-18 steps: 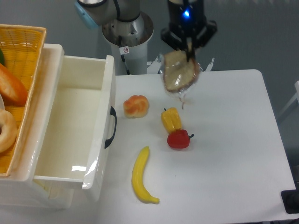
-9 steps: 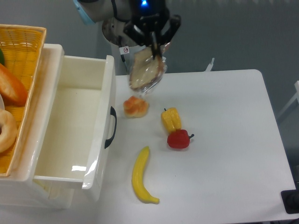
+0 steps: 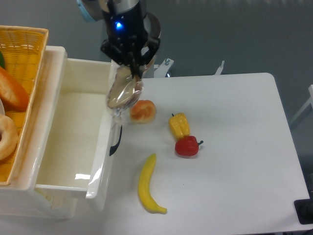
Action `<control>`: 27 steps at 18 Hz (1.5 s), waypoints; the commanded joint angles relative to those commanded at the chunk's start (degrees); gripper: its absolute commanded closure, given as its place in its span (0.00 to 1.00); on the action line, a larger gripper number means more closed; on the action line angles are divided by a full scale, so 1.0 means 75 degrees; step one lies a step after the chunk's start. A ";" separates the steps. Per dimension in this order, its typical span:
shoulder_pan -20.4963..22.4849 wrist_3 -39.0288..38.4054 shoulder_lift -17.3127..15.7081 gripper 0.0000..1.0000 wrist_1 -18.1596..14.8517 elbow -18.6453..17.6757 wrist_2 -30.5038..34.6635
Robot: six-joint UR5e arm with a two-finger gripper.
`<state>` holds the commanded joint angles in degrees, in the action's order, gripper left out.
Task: Place the toast in the upper white drawer
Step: 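Carry the bagged toast over to the open white drawer, then lower the toast into the drawer and open the gripper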
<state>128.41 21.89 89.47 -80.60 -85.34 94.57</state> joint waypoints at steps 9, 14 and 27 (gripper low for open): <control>-0.0387 -0.0199 0.0258 0.89 0.0012 -0.0012 0.0000; -0.0574 -0.0340 0.0398 0.89 0.0175 0.0000 -0.0012; -0.0938 -0.0457 0.0609 0.88 0.0211 -0.0082 -0.0035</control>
<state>121.38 18.46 94.04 -79.01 -85.96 94.31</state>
